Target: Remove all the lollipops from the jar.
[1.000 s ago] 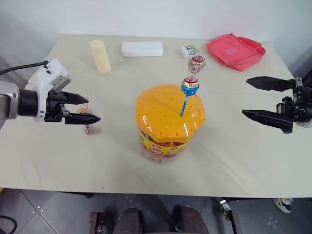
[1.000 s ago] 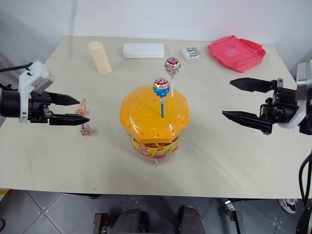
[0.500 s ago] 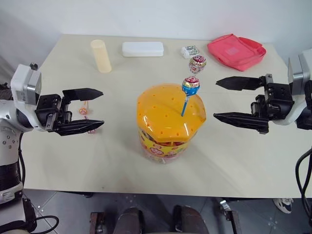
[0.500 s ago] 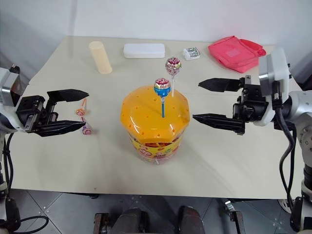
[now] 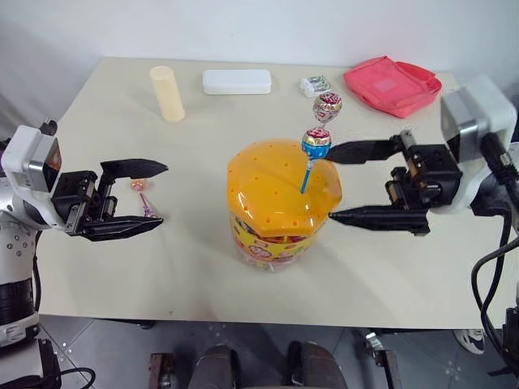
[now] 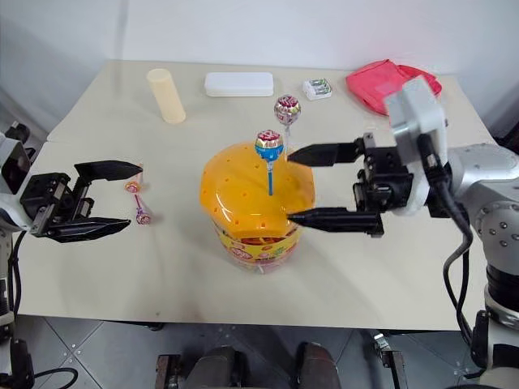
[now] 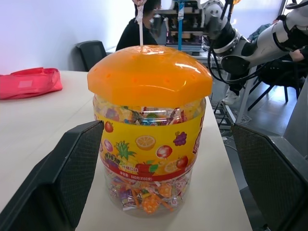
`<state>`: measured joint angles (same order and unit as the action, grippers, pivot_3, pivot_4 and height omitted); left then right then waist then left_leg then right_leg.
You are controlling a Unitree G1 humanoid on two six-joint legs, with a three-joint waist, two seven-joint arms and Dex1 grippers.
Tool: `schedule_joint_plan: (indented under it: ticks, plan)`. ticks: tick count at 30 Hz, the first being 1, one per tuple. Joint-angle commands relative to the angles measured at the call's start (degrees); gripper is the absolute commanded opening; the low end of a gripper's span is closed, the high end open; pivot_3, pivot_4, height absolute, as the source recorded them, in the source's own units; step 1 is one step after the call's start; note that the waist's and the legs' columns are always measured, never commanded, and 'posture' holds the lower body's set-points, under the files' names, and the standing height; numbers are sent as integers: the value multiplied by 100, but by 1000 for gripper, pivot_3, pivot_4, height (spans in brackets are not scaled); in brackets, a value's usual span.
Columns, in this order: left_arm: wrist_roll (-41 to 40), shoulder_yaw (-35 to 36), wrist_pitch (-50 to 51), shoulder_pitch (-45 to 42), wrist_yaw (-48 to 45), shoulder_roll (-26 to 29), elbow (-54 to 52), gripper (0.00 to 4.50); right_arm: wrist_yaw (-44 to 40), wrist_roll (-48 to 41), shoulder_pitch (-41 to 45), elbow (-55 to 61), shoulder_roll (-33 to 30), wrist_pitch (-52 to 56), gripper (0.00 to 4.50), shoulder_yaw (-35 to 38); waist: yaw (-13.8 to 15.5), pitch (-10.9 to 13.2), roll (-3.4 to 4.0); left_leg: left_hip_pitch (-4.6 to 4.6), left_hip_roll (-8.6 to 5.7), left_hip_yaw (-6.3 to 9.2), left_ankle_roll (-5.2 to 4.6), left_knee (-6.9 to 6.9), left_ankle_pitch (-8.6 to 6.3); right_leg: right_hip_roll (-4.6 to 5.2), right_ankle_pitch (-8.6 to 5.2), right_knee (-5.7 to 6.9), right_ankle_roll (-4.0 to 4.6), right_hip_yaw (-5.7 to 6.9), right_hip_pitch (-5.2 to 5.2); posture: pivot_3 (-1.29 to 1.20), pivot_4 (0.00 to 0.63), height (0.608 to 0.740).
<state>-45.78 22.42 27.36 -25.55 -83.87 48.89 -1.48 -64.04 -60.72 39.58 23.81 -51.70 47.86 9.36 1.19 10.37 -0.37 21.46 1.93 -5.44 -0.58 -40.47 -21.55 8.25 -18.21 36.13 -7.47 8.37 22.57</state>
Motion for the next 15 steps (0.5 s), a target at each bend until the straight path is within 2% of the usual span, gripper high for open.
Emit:
schedule_joint_plan:
  ticks: [1,5,8,15]
  plan:
    - [-133,95,-95,35,24,11,-161,4485,40,-286,175,228,36,76,4500,32,1,0,0,0,0,1,0,0,0,0,0,0,0,0,0,0,150,740]
    - [-137,50,-138,18,20,-45,-135,4485,23,-110,394,135,295,-44,4500,-247,-14,0,0,0,0,0,0,0,0,0,0,0,0,0,0,0,150,740]
    - [-132,17,-188,-25,-4,-84,-97,4500,15,110,556,29,462,-128,3930,-453,-16,0,0,0,0,0,0,0,0,0,0,0,0,1,0,0,150,740]
    - [-163,17,-252,-93,-33,-113,-36,4500,-122,441,875,-233,788,-373,1635,-630,-16,0,0,0,-1,0,0,0,0,0,0,1,0,1,0,0,150,740]
